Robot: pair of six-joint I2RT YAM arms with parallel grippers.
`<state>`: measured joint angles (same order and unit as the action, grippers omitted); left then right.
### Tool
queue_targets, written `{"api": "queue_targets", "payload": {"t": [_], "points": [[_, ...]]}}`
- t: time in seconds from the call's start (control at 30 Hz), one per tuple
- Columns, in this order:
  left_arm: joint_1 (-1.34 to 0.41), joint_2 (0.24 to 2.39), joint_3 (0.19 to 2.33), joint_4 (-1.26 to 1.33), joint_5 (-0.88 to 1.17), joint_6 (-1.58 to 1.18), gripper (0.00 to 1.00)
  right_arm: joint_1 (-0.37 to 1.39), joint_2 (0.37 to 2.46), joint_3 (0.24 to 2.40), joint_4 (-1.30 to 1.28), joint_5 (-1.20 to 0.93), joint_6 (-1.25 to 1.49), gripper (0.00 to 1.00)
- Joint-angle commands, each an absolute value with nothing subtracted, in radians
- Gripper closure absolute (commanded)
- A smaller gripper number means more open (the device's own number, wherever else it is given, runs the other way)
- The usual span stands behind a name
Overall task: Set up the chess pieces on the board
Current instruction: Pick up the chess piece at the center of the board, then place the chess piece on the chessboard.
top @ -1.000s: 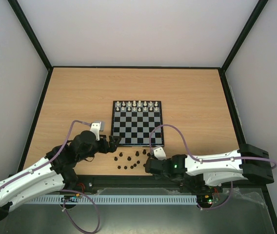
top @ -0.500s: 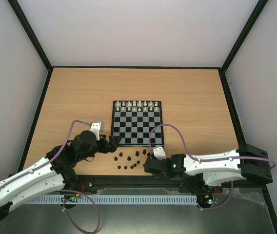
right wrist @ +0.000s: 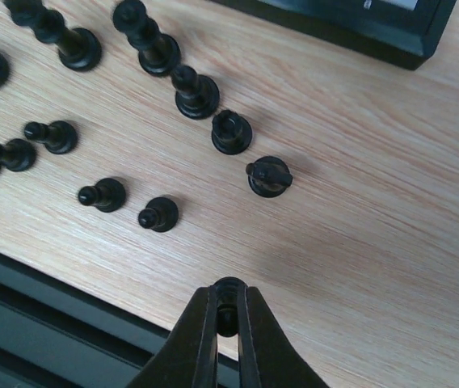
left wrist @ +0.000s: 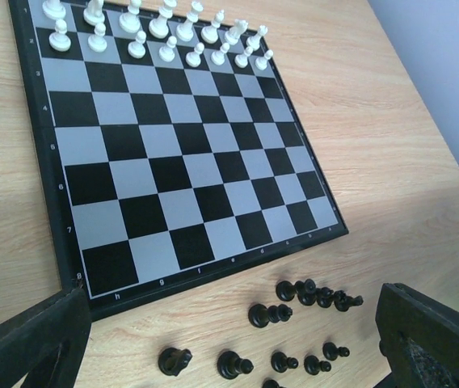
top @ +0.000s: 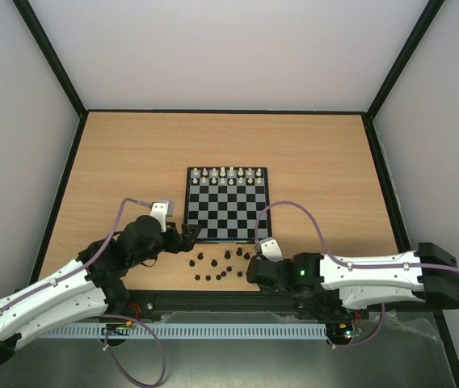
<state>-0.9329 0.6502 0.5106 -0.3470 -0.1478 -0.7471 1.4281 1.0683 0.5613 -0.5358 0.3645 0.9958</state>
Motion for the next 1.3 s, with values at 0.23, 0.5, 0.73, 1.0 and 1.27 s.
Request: {"api": "queue_targets", "payload": {"t": [0.23,0.5,0.73,1.0,1.27], "points": [[-0.938,0.622,0.525,-0.319,-0.195,-0.741,0.01,1.4,0.957,0.699,-0.666,0.439,0.977,0.99],[-0.937,0.623,0.516,-0.304,-0.181,-0.743,0.01,1.285,1.086,0.846,-0.645,0.444,0.831,0.98],[-0.937,0.606,0.518,-0.316,-0.186,-0.743,0.01,1.019,1.172,0.864,-0.556,0.348,0.676,0.99],[-0.937,0.621,0.511,-0.308,-0.193,-0.745,0.0,0.85,1.3,0.872,-0.489,0.279,0.579,0.99],[-0.937,0.638,0.497,-0.29,-0.195,-0.757,0.0,0.795,1.418,0.892,-0.416,0.246,0.543,0.99]]}}
